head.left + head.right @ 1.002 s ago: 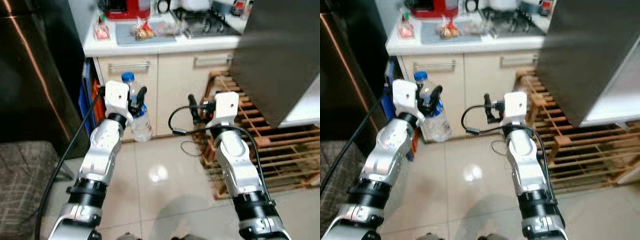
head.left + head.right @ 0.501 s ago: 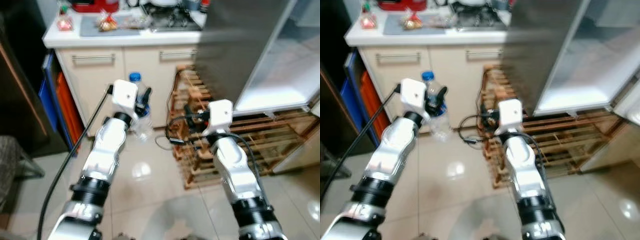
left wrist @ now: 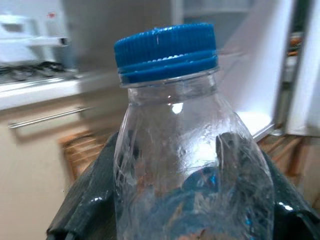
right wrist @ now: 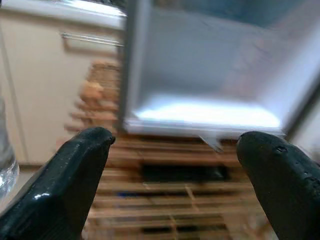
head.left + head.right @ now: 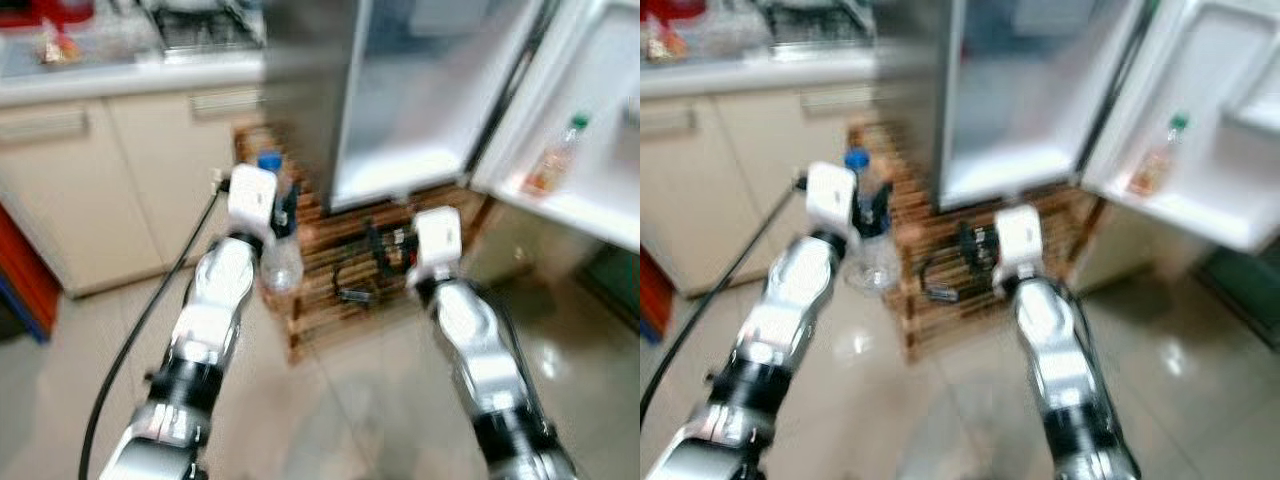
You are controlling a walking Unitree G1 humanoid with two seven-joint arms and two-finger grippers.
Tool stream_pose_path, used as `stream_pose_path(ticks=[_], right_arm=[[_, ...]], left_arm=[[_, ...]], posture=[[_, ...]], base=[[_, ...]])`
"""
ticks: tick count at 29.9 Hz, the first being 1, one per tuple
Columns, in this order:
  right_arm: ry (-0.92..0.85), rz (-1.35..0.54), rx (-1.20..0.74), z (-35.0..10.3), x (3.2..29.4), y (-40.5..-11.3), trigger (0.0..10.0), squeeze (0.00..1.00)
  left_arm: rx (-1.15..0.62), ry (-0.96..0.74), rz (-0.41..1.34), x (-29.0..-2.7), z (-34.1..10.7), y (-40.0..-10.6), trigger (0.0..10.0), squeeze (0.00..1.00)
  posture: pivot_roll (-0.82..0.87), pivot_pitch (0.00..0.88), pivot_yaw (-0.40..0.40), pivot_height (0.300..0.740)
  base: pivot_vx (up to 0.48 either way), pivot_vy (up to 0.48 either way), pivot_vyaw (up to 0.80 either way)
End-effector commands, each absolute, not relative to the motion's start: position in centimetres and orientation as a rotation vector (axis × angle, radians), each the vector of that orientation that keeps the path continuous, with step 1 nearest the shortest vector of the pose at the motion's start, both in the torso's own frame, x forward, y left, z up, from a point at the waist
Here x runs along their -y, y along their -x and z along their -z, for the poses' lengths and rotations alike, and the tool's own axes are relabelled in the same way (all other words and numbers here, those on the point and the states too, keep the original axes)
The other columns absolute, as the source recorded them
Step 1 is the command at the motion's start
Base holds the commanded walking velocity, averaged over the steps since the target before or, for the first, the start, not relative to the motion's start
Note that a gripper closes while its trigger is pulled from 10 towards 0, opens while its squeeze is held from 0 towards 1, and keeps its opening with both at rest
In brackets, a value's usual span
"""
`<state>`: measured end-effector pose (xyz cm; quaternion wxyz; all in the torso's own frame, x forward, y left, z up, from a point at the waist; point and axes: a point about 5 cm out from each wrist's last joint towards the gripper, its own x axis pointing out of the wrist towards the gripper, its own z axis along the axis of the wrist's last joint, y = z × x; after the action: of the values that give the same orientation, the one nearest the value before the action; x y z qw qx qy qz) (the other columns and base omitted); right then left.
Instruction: Restocking fridge
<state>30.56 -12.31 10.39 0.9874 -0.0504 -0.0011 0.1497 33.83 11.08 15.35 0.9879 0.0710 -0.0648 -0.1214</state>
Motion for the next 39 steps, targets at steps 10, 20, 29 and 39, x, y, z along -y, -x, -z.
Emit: stream_pose_path(ticks=[10,20,29,39], right_arm=[[0.118,-0.303,0.011,-10.9,12.5,-31.5,10.0,0.0],[0.129,-0.294,0.036,-11.5,12.7,-31.8,10.0,0.0],[0.139,-0.285,0.034,-11.5,13.5,-31.6,10.0,0.0],[0.137,-0.276,0.041,-11.6,13.5,-31.7,10.0,0.0]], left_arm=[[0.231,-0.161,0.326,-9.4,-17.3,-33.9,10.0,0.0],[0.264,-0.142,0.363,-8.8,-18.1,-34.5,10.0,0.0],[0.273,-0.124,0.392,-7.7,-18.1,-34.6,10.0,0.0],[0.283,-0.126,0.408,-7.5,-18.2,-34.7,10.0,0.0]], posture=[[-0.01,0.0,-0.039,0.74],[-0.05,0.0,-0.034,0.74],[-0.07,0.0,-0.043,0.74],[-0.07,0.0,-0.037,0.74]], base=[[0.453,0.0,0.0],[0.453,0.0,-0.68],[0.453,0.0,-0.75],[0.452,0.0,-0.75]])
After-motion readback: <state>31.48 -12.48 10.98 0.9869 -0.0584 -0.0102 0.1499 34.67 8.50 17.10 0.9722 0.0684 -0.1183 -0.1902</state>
